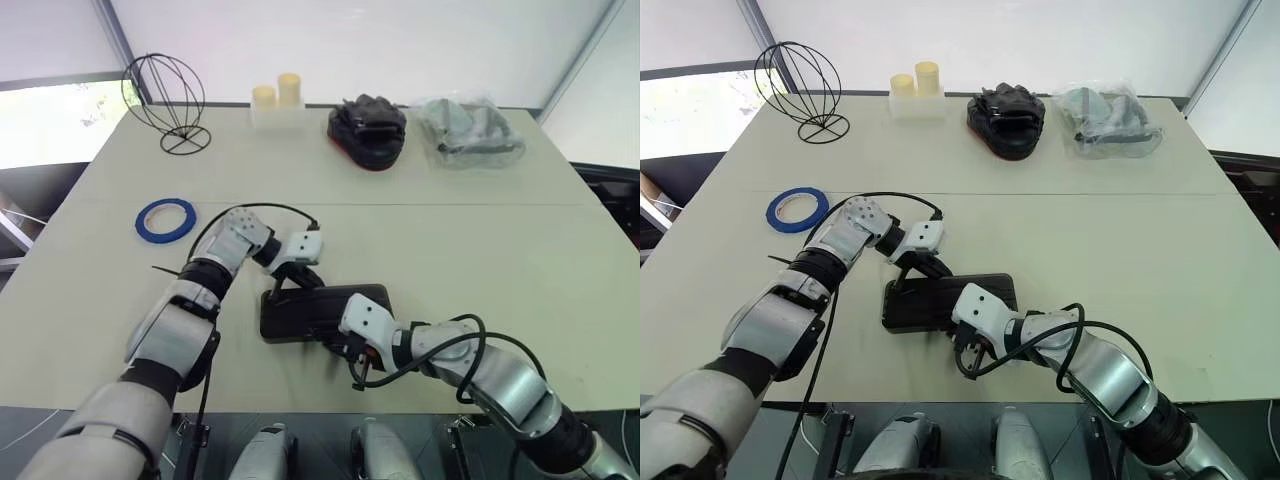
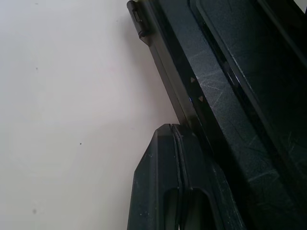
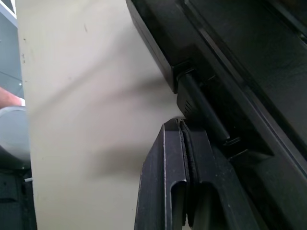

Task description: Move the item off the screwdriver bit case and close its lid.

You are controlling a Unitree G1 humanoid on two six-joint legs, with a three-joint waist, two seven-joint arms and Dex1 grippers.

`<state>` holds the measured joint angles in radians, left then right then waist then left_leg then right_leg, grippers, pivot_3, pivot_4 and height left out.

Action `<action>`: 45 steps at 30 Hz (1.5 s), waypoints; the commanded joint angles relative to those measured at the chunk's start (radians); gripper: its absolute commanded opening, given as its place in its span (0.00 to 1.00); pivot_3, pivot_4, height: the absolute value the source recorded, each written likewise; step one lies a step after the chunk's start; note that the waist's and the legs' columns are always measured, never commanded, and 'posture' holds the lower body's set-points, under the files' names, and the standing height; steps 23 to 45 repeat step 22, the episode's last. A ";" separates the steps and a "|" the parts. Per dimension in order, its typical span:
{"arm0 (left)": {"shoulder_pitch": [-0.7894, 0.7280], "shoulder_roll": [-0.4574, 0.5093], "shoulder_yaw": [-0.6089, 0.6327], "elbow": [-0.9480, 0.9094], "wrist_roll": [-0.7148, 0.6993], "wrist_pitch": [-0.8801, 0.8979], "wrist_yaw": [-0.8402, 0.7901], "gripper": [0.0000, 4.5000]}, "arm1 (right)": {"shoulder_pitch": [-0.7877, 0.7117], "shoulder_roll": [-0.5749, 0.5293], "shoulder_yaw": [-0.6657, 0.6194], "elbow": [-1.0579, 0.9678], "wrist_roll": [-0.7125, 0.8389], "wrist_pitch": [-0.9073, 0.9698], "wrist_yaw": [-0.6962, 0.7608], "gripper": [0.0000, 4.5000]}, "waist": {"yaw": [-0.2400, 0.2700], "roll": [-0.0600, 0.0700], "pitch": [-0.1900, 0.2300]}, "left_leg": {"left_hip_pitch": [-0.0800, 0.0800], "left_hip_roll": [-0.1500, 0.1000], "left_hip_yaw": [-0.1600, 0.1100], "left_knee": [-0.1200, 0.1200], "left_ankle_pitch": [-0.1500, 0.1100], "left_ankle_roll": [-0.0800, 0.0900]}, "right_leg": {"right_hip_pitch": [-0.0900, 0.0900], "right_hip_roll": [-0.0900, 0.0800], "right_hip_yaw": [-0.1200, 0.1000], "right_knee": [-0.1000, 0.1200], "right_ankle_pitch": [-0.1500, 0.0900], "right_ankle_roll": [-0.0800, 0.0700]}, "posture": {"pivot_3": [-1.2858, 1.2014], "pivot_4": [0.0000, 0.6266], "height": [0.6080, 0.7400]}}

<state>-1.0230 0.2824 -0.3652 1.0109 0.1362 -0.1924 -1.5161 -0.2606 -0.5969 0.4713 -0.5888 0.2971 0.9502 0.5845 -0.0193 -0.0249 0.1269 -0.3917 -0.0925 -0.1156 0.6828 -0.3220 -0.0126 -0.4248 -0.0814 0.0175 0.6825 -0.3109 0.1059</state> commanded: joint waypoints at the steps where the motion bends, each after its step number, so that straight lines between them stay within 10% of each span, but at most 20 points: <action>1: 0.082 -0.029 -0.084 -0.033 -0.020 0.035 -0.098 0.00 | -0.046 0.036 -0.038 0.103 -0.089 0.003 -0.104 0.01 | -0.003 -0.001 -0.001 | 0.000 0.000 0.000 0.000 0.000 0.000 | 0.000 0.000 0.000 0.000 0.000 0.000 | 0.52 0.24 1.00; 11: -0.019 -0.045 0.067 0.110 -0.028 0.008 0.156 0.00 | 0.028 -0.101 -0.143 -0.151 0.032 0.130 0.015 0.01 | 0.035 -0.001 -0.005 | 0.000 -0.002 -0.002 0.002 0.000 0.000 | 0.001 -0.001 0.000 0.000 0.000 0.000 | 0.52 0.24 1.00; 20: -0.044 0.157 0.381 0.037 -0.264 0.246 0.194 0.00 | 0.108 0.025 -0.947 -0.281 0.640 0.338 -0.015 0.01 | 0.001 -0.003 -0.003 | -0.001 -0.001 -0.002 0.002 -0.001 0.002 | 0.000 -0.001 0.000 0.001 0.000 0.000 | 0.52 0.24 1.00; 45: 0.037 0.203 0.397 -0.070 -0.271 0.270 0.214 0.00 | 0.121 0.025 -0.967 -0.224 0.591 0.313 -0.073 0.01 | 0.000 -0.002 -0.003 | -0.001 -0.001 -0.001 0.001 -0.001 0.002 | 0.000 -0.001 0.001 0.001 0.000 0.000 | 0.52 0.24 1.00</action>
